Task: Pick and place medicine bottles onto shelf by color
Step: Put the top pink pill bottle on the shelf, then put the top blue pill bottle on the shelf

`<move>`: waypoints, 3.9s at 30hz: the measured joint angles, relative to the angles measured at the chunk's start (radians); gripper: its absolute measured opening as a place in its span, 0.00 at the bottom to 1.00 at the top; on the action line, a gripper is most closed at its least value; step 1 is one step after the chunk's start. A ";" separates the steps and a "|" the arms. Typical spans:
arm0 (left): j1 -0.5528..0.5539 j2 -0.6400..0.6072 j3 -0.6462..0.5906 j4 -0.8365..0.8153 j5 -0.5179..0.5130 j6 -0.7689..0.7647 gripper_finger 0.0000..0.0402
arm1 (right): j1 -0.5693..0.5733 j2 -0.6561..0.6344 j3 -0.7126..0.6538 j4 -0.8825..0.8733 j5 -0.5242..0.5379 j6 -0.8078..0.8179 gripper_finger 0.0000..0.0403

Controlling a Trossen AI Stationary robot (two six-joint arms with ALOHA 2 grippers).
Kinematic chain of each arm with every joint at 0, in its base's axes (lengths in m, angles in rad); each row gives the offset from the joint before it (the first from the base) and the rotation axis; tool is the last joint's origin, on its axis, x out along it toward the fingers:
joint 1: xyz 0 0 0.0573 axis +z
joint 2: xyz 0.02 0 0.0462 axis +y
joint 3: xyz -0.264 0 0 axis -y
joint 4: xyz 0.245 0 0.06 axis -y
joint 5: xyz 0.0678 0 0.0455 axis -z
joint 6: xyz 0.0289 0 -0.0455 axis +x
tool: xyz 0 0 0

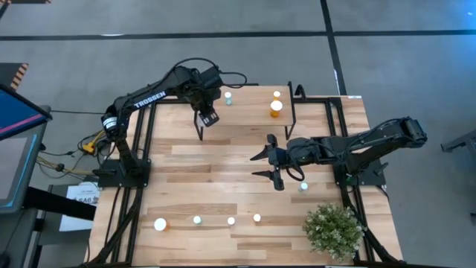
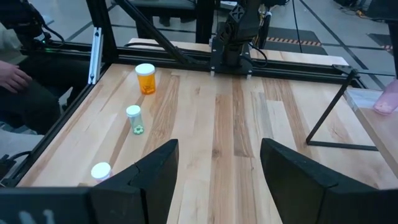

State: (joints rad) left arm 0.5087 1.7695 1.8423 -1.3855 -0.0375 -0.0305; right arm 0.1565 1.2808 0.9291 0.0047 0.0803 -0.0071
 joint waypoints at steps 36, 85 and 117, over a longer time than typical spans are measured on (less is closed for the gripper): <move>0.002 -0.026 0.001 0.003 -0.038 0.006 0.40 | 0.000 0.000 0.000 0.000 0.000 0.000 0.62; -0.944 -0.984 -1.468 1.687 -0.393 -0.153 0.40 | 0.104 0.000 -0.006 0.000 -0.002 0.029 0.62; -0.949 -0.984 -1.468 1.673 -0.387 -0.174 0.40 | 0.174 0.108 0.095 -1.019 -0.032 0.496 0.62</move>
State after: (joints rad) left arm -0.4400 0.7853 0.3740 0.2871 -0.4248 -0.2047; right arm 0.3302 1.3891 1.0236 -1.0146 0.0486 0.4892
